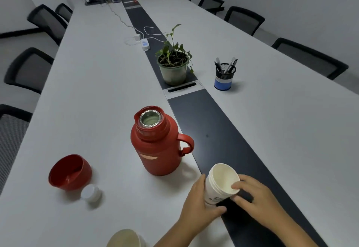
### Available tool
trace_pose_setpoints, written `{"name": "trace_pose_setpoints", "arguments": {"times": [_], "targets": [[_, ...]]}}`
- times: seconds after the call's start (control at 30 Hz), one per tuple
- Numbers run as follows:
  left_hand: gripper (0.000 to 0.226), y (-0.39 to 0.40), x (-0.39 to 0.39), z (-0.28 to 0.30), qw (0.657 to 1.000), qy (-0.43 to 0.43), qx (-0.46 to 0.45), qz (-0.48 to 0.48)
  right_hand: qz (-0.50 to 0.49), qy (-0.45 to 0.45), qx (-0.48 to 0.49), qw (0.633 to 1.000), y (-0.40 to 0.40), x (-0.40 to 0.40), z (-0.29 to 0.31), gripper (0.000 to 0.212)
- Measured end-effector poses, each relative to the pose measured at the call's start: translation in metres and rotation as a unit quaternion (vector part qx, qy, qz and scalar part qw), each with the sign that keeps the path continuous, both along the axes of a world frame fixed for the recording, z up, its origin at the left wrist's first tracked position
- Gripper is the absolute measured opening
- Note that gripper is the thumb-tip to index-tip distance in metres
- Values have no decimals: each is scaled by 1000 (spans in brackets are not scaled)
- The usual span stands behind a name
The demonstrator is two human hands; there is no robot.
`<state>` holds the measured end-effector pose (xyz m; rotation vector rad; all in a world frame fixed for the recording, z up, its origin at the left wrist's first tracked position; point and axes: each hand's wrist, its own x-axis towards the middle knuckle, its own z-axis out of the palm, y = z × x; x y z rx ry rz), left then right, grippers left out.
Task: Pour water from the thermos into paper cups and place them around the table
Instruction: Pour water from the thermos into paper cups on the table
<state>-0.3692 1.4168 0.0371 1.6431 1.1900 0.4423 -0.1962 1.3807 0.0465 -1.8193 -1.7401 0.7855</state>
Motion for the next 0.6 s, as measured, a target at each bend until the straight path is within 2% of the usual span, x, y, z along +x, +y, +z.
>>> {"name": "trace_pose_setpoints", "arguments": {"times": [0.1, 0.2, 0.3, 0.43, 0.6], "targets": [[65, -13, -15, 5, 999, 3, 36, -2, 28, 71, -31, 997, -10, -11, 11, 29], [79, -33, -32, 2, 999, 21, 40, -11, 98, 84, -75, 989, -23, -21, 18, 28], [96, -56, -46, -1, 1000, 18, -12, -12, 131, 45, -78, 987, -35, -25, 26, 22], [88, -77, -61, 4, 999, 12, -43, -20, 184, -23, -92, 978, -44, -31, 38, 22], [84, -86, -77, 13, 996, -34, -76, -16, 228, -44, -104, 967, -49, -39, 43, 22]]}}
